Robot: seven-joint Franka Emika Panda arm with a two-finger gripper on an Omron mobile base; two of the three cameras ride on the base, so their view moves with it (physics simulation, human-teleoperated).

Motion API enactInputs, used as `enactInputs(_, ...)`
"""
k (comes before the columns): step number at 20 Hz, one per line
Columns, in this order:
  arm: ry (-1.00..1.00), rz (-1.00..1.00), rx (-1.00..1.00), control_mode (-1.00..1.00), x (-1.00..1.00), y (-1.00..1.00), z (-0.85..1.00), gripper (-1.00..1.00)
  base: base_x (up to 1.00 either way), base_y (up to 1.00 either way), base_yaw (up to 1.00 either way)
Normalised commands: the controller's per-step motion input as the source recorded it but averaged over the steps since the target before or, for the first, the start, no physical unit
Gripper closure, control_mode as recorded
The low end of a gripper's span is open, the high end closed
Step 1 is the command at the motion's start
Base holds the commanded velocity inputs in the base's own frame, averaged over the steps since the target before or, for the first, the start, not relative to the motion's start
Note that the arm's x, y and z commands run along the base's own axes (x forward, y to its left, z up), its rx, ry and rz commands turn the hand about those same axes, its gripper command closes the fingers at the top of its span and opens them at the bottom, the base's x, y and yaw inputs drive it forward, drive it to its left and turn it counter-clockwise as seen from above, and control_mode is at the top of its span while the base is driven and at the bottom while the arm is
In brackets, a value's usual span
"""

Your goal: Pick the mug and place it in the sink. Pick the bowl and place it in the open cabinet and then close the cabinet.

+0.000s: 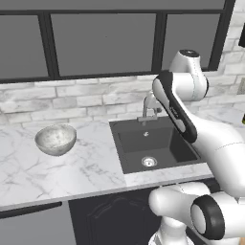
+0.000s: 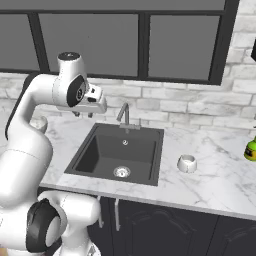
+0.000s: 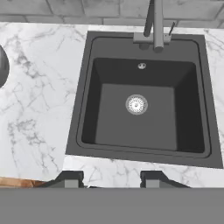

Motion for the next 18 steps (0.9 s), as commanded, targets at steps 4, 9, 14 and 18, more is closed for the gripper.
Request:
enactInputs(4, 0.03, 0.0, -0.04, -1.0, -0.19, -0.24, -0.02, -1.0, 0.0, 0.0, 0.0)
enactInputs(9, 0.07, 0.0, -0.08, -1.0, -0.68, -0.57, -0.19, -1.0, 0.0, 0.0, 0.0)
enactInputs(14, 0.3, -0.02, -0.05, -1.0, -0.38, -0.95, -0.24, -1.0, 0.0, 0.0, 0.0)
enactInputs(18, 0.34, -0.06, -0.02, -1.0, 0.03, -1.0, -0.54, -1.0, 0.0, 0.0, 0.0)
